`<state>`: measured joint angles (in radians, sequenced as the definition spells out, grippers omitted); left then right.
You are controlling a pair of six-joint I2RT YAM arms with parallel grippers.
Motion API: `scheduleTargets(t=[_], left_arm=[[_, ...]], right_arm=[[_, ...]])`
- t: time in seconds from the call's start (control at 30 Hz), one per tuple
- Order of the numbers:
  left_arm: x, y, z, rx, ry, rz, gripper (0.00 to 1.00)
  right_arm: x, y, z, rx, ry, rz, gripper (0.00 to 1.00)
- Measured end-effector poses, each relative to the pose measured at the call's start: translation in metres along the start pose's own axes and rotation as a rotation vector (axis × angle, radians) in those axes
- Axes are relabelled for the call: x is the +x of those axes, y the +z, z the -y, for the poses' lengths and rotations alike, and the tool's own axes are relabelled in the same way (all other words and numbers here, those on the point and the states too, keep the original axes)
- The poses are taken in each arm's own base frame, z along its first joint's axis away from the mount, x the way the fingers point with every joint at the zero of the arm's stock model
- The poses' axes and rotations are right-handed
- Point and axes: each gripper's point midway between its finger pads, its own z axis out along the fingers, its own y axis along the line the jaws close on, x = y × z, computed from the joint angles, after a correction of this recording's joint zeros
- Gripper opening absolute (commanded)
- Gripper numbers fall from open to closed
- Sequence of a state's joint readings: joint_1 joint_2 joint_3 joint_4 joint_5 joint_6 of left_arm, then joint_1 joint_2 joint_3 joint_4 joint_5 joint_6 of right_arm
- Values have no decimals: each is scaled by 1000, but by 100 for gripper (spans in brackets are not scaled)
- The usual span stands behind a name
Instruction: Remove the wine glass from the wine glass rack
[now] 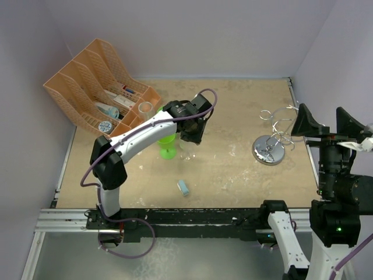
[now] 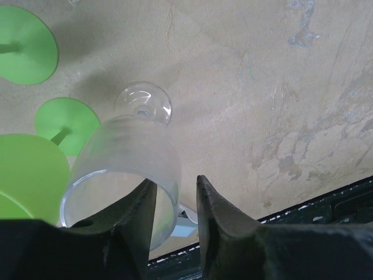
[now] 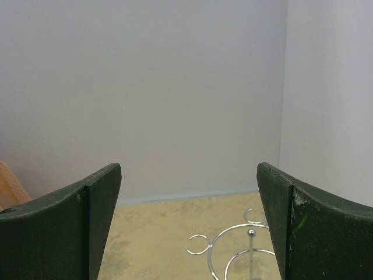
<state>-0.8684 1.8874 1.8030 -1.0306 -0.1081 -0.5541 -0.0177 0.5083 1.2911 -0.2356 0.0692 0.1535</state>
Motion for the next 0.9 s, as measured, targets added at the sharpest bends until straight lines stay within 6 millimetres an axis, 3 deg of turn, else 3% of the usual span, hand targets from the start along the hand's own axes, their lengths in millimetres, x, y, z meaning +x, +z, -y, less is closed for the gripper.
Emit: scheduleTargets(t=[0.27, 0.5, 0.63, 0.77, 0.9], left_arm=[[-17, -14, -2, 19, 3, 52, 60], [-52, -63, -3, 92, -21, 199, 88], [-84, -117, -24, 113, -77, 383, 99], [-114, -198, -51, 95, -136, 661, 100], [-115, -288, -75, 118, -193, 963, 100]], right_arm=[[-6, -2, -1, -1, 1, 9, 100], [-8, -2, -2, -7, 1, 5, 100], [-15, 0, -3, -10, 2, 15, 100], [-26, -2, -5, -16, 5, 39, 100], [-41, -5, -7, -27, 9, 74, 100]])
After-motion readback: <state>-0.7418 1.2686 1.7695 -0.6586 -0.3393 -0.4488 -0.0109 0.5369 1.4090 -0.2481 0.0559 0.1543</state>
